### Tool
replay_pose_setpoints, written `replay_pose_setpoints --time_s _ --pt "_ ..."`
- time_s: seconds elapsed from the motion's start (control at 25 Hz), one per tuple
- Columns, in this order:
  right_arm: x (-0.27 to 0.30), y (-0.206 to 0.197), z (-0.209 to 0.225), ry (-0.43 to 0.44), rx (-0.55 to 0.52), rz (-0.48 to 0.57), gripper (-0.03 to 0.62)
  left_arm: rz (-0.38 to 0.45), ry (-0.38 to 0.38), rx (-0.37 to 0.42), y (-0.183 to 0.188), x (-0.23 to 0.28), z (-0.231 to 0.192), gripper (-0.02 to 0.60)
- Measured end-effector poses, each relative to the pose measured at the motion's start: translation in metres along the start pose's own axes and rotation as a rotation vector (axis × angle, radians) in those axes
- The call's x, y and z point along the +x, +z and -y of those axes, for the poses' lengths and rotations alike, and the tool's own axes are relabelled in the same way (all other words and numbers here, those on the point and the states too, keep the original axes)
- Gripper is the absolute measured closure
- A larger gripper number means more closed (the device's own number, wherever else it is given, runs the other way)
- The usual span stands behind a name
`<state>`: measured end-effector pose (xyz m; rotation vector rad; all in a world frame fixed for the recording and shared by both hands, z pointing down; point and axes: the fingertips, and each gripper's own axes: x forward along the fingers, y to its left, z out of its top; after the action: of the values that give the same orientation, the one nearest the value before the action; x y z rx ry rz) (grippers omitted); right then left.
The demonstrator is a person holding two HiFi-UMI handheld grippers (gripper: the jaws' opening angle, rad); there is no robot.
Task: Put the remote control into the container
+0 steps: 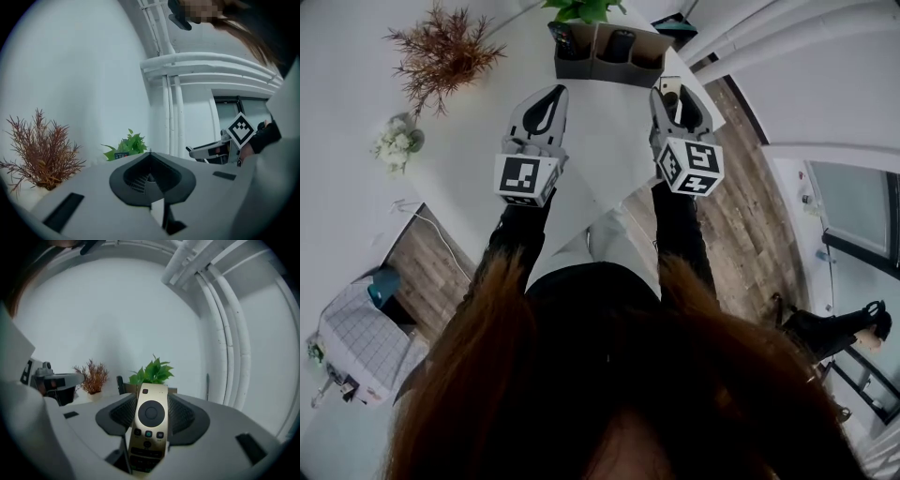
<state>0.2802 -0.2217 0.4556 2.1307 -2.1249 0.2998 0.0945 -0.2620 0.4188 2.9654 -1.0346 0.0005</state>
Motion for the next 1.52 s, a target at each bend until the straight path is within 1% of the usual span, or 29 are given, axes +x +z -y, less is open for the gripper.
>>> replay_pose_setpoints --time_s 0.16,0.28,0.44,0.68,0.92,1.12,1.28,1.4,1.52 --pt "-0.005 0.044 0.003 0.014 0.050 0.124 0.381 0.022 0.015 0.002 0.014 0.001 0.001 0.572" --pt "0.000 0.064 0.006 0.031 0.051 0.170 0.381 0.025 0.024 0.012 0.020 0.001 0.005 0.572" --pt "0.017 0.078 0.008 0.053 0.041 0.208 0.381 0.023 0.043 0.009 0.023 0.002 0.004 0.572" --pt "0.050 0.083 0.013 0.092 0.060 0.236 0.381 0.011 0.103 0.007 0.020 0.003 -0.004 0.572" --pt "0.084 0.081 0.018 0.123 0.045 0.250 0.381 0.013 0.147 0.020 0.018 0.011 -0.012 0.572" --pt "0.109 0.073 0.033 0.100 0.042 0.261 0.381 -0.012 0.168 0.027 0.013 0.016 -0.016 0.572" --pt "0.125 0.069 0.044 0.084 0.091 0.292 0.381 -0.024 0.190 0.010 0.011 0.018 -0.019 0.572" --pt "0.128 0.072 0.046 0.067 0.095 0.329 0.381 -0.040 0.200 -0.003 0.009 0.017 -0.021 0.572" --pt "0.128 0.069 0.047 0.052 0.081 0.349 0.381 -0.042 0.198 0.007 0.006 0.017 -0.022 0.572"
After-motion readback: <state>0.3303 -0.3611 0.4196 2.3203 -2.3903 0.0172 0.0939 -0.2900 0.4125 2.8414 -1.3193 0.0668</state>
